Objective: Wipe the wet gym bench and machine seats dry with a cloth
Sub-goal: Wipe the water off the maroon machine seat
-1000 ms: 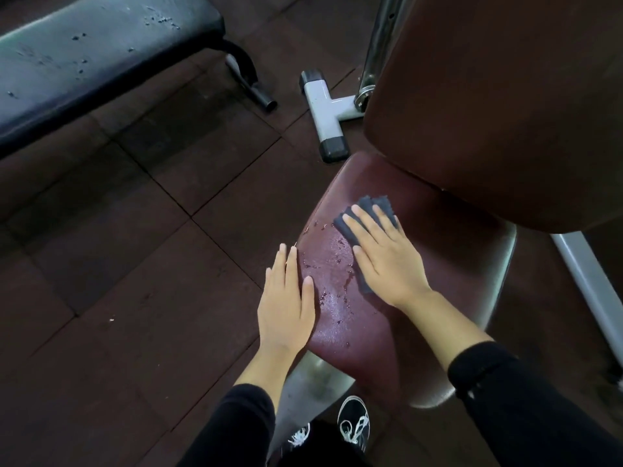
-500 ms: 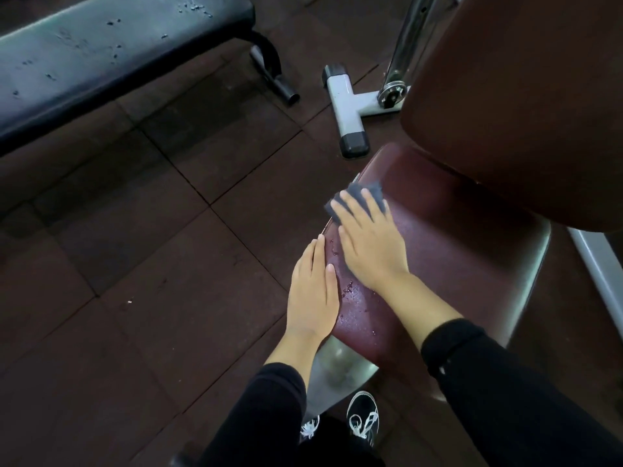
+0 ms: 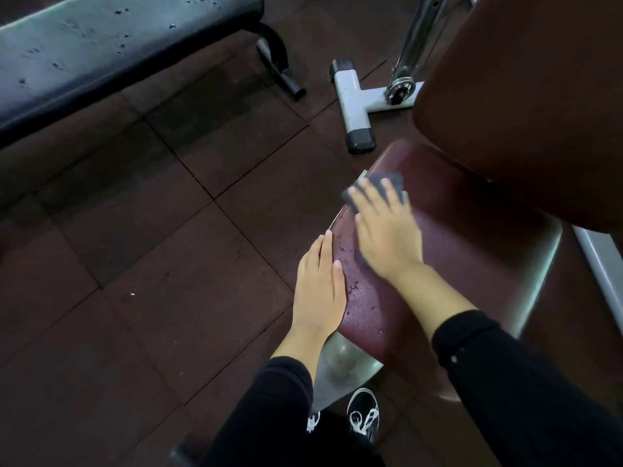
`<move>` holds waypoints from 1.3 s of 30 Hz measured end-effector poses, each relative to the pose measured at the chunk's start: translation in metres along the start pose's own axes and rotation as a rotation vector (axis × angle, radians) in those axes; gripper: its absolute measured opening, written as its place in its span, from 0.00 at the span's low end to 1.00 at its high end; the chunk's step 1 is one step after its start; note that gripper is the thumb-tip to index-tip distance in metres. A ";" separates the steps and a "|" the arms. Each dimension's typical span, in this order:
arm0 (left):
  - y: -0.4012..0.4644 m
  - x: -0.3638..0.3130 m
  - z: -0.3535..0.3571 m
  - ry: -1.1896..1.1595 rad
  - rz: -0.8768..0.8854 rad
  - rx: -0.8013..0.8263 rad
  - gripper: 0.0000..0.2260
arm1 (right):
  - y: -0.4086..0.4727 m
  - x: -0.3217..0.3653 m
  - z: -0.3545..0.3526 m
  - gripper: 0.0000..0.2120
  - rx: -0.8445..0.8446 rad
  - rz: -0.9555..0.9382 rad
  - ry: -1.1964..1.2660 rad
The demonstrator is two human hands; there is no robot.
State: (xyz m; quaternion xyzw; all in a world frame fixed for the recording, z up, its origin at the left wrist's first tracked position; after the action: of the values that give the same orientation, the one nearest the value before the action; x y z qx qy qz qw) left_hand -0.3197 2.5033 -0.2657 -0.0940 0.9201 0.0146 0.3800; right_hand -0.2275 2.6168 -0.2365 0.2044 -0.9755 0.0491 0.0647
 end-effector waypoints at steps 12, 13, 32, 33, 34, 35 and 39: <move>-0.002 0.001 0.000 -0.008 -0.013 -0.015 0.26 | -0.037 -0.050 -0.008 0.24 -0.005 -0.007 0.033; -0.001 0.002 0.001 -0.009 -0.019 -0.012 0.26 | -0.027 -0.045 -0.008 0.25 -0.017 0.052 0.039; -0.006 -0.011 -0.009 -0.199 -0.158 -0.041 0.25 | -0.114 0.019 -0.005 0.25 0.102 -0.083 0.297; -0.006 -0.019 -0.011 -0.088 -0.137 -0.089 0.27 | -0.113 0.009 -0.010 0.25 0.059 -0.032 0.339; -0.005 -0.032 -0.013 -0.007 -0.093 -0.135 0.27 | -0.113 -0.007 -0.013 0.25 -0.003 0.057 0.354; -0.005 -0.048 -0.012 0.052 -0.019 -0.155 0.26 | -0.116 -0.025 -0.015 0.25 -0.055 0.166 0.355; -0.015 -0.088 0.022 0.234 0.260 -0.023 0.22 | -0.133 -0.064 -0.010 0.25 -0.081 0.378 0.226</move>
State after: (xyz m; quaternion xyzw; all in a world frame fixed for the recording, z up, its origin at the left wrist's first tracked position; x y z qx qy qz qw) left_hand -0.2409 2.5046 -0.2192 0.0202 0.9622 0.0633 0.2642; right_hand -0.1143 2.5220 -0.2268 0.0083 -0.9842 0.0436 0.1715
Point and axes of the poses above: each hand's wrist, its own y-axis towards the middle knuckle, its own z-axis out of the palm, x = y × z, the point moved 5 cm from there along y, towards the middle knuckle, and after that the axes turned 4 degrees about z, right-handed, at the moved point
